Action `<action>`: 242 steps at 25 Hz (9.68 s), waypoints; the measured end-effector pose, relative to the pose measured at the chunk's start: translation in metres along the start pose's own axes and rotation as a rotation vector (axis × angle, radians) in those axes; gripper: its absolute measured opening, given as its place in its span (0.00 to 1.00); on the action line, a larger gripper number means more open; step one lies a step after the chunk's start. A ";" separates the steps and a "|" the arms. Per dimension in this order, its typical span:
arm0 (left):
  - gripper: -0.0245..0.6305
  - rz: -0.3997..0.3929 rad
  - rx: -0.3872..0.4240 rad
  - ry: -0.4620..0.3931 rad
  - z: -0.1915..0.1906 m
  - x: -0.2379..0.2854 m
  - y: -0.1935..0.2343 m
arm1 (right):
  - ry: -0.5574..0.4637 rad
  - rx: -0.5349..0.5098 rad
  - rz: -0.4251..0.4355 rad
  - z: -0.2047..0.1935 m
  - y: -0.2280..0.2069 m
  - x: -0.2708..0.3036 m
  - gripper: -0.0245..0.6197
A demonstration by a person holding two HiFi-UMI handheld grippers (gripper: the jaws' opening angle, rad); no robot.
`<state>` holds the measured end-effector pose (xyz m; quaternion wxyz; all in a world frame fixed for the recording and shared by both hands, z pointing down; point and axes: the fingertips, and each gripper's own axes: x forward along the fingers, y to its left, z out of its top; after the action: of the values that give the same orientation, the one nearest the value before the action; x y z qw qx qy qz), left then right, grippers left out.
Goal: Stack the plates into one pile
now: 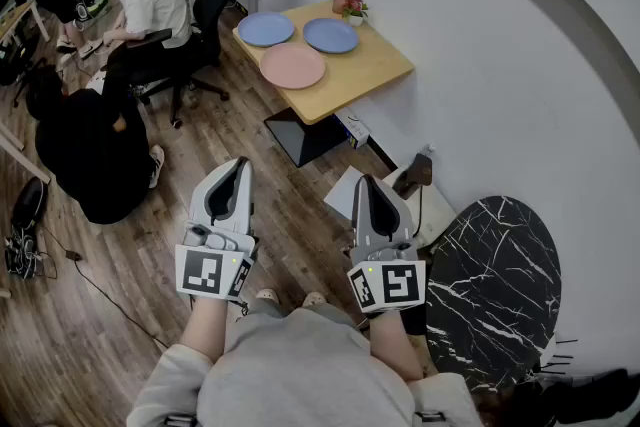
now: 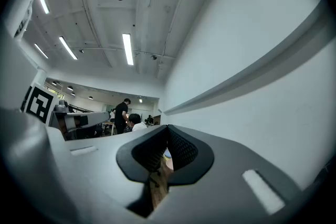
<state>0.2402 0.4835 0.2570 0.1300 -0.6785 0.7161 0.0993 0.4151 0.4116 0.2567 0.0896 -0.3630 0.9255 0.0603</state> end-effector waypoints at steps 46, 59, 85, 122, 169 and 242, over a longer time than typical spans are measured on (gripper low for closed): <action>0.13 0.001 -0.016 -0.017 -0.028 0.057 0.117 | -0.054 -0.018 -0.052 -0.011 0.020 0.116 0.04; 0.13 0.026 0.000 -0.043 -0.044 0.168 0.140 | -0.084 0.013 -0.024 -0.017 -0.047 0.215 0.04; 0.13 0.078 0.109 -0.060 -0.086 0.298 0.159 | -0.093 0.034 -0.015 -0.055 -0.141 0.323 0.04; 0.13 -0.175 -0.006 -0.013 -0.171 0.491 0.314 | -0.044 -0.029 -0.289 -0.103 -0.151 0.520 0.04; 0.34 -0.173 -0.380 1.087 -0.543 0.409 0.264 | 0.969 0.534 -0.380 -0.473 -0.208 0.472 0.18; 0.22 -0.210 -0.337 1.132 -0.563 0.554 0.489 | 0.889 0.498 -0.483 -0.481 -0.142 0.717 0.06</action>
<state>-0.3017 -0.1907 0.5952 -0.3721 -0.7043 0.5775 -0.1788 -0.0635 -0.2509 0.5698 -0.2148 -0.5230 0.7510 -0.3411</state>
